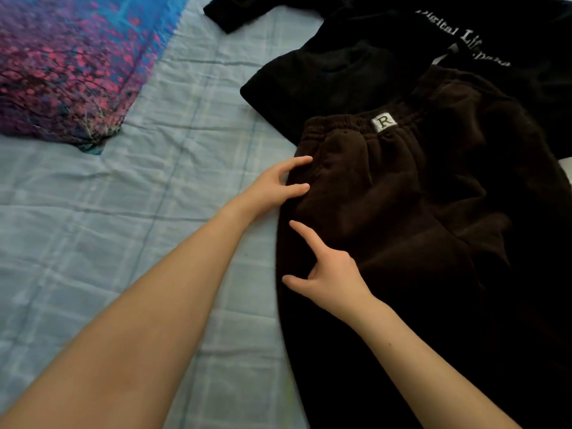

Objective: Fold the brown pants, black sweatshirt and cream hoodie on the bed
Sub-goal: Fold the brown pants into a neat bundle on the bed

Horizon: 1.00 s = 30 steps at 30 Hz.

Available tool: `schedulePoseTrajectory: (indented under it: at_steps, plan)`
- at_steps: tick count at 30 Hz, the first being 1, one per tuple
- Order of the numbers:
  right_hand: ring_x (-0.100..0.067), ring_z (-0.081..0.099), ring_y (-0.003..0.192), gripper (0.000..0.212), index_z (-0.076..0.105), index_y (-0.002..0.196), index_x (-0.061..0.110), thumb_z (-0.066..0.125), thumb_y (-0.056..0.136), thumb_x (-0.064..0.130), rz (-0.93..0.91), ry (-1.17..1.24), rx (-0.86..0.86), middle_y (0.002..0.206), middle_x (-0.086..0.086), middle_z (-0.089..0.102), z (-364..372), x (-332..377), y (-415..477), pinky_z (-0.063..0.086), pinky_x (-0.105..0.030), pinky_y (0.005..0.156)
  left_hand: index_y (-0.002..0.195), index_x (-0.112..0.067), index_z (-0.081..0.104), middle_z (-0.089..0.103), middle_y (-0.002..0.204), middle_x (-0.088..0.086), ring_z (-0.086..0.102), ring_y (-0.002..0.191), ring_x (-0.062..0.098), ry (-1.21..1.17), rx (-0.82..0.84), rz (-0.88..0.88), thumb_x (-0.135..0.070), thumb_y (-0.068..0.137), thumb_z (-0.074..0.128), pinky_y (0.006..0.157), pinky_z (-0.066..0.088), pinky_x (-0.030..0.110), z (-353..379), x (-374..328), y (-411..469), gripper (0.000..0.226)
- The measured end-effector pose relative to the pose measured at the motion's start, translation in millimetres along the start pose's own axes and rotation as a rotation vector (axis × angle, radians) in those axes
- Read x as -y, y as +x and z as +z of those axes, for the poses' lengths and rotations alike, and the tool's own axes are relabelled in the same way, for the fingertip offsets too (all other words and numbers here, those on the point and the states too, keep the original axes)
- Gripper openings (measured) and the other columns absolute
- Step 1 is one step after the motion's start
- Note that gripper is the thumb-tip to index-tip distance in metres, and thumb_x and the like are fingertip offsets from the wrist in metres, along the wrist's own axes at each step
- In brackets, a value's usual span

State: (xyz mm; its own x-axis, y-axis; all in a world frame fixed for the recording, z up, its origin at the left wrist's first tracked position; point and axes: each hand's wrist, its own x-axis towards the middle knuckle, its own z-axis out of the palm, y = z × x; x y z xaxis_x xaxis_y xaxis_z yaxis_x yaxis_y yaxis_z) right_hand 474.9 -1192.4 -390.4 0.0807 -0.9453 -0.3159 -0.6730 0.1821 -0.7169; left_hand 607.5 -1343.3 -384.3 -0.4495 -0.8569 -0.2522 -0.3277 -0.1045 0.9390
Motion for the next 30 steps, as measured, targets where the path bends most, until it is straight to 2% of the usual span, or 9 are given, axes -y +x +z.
schedulePoseTrajectory:
  at_steps: [3, 6, 13, 16, 18, 21, 23, 26, 30]
  plan:
    - [-0.01, 0.061, 0.04, 0.085, 0.038, 0.138, 0.058, 0.072, 0.074, 0.014, 0.0, 0.222, 0.035, 0.054, 0.001, 0.066, -5, -5, 1, 0.053, -0.017, 0.055, 0.142, -0.022, 0.049, 0.046, 0.141, -0.004, 0.042, 0.134, 0.007, -0.013, -0.015, 0.01, -0.007, 0.089, 0.068, 0.11, 0.038, 0.023, -3, 6, 3, 0.058]
    - [-0.011, 0.054, 0.041, 0.081, 0.047, 0.132, 0.06, 0.07, 0.073, 0.009, 0.056, 0.401, 0.02, 0.053, 0.001, 0.057, -6, 5, -3, 0.053, -0.024, 0.047, 0.141, -0.025, 0.051, 0.046, 0.145, -0.002, 0.052, 0.128, 0.013, -0.103, -0.038, 0.005, -0.004, 0.087, 0.069, 0.107, 0.045, 0.033, -8, -1, -1, 0.061]
    - [-0.009, 0.05, 0.042, 0.077, 0.05, 0.132, 0.057, 0.073, 0.072, 0.015, -0.006, 0.668, 0.138, 0.053, 0.007, 0.054, 19, 46, 3, 0.051, -0.027, 0.047, 0.135, -0.029, 0.058, 0.062, 0.13, -0.001, 0.067, 0.097, 0.013, -0.113, -0.118, 0.04, 0.002, 0.082, 0.072, 0.082, 0.053, 0.018, -68, -8, -27, 0.062]
    - [-0.015, 0.057, 0.048, 0.072, 0.05, 0.139, 0.045, 0.072, 0.081, 0.009, 0.07, 0.535, 0.154, 0.06, 0.0, 0.059, 40, 55, 10, 0.06, -0.037, 0.057, 0.14, -0.02, 0.053, 0.053, 0.131, 0.027, 0.063, 0.107, 0.019, 0.26, -0.228, -0.074, -0.003, 0.088, 0.066, 0.093, 0.048, 0.024, -63, 10, -34, 0.056]
    - [-0.014, 0.062, 0.057, 0.058, 0.051, 0.139, 0.041, 0.069, 0.088, 0.02, 0.053, 0.502, 0.056, 0.068, 0.001, 0.063, 38, 57, 2, 0.059, -0.031, 0.061, 0.147, -0.023, 0.043, 0.042, 0.145, 0.018, 0.044, 0.132, 0.029, 0.502, -0.303, -0.125, -0.017, 0.093, 0.061, 0.111, 0.032, 0.032, -45, 10, -36, 0.056]
    - [-0.005, 0.062, 0.105, 0.048, 0.053, 0.141, 0.028, 0.052, 0.093, 0.033, -0.17, 0.094, -0.4, 0.115, 0.01, 0.064, 7, 37, -17, 0.047, -0.018, 0.095, 0.151, -0.019, 0.034, 0.027, 0.157, 0.017, 0.024, 0.144, 0.036, 0.869, -0.454, 0.103, -0.032, 0.096, 0.05, 0.117, 0.02, 0.046, -8, -3, -48, 0.059]
    - [-0.018, 0.04, 0.14, 0.055, 0.042, 0.15, 0.027, 0.044, 0.096, 0.037, -0.166, -0.399, -0.534, 0.149, 0.001, 0.047, -22, 10, -27, 0.029, -0.03, 0.117, 0.15, -0.016, 0.036, 0.027, 0.159, 0.013, 0.022, 0.147, 0.034, 0.954, -0.422, 0.29, -0.039, 0.095, 0.041, 0.118, 0.017, 0.05, 25, -6, -58, 0.06]
    - [-0.031, 0.015, 0.152, 0.058, 0.027, 0.156, 0.035, 0.032, 0.099, 0.048, 0.003, -0.73, -0.381, 0.163, -0.003, 0.026, -34, -28, -32, 0.014, -0.051, 0.123, 0.152, -0.02, 0.032, 0.023, 0.161, 0.009, 0.016, 0.15, 0.03, 1.098, -0.247, 0.282, -0.047, 0.097, 0.028, 0.12, 0.011, 0.05, 62, 12, -69, 0.062]
    - [-0.033, 0.011, 0.153, 0.06, 0.015, 0.157, 0.041, 0.023, 0.099, 0.053, 0.074, -0.716, -0.199, 0.166, -0.001, 0.019, -13, -52, -27, 0.012, -0.058, 0.121, 0.154, -0.021, 0.027, 0.019, 0.162, 0.009, 0.013, 0.15, 0.028, 1.218, -0.19, 0.176, -0.05, 0.098, 0.023, 0.121, 0.009, 0.049, 65, 41, -67, 0.064]
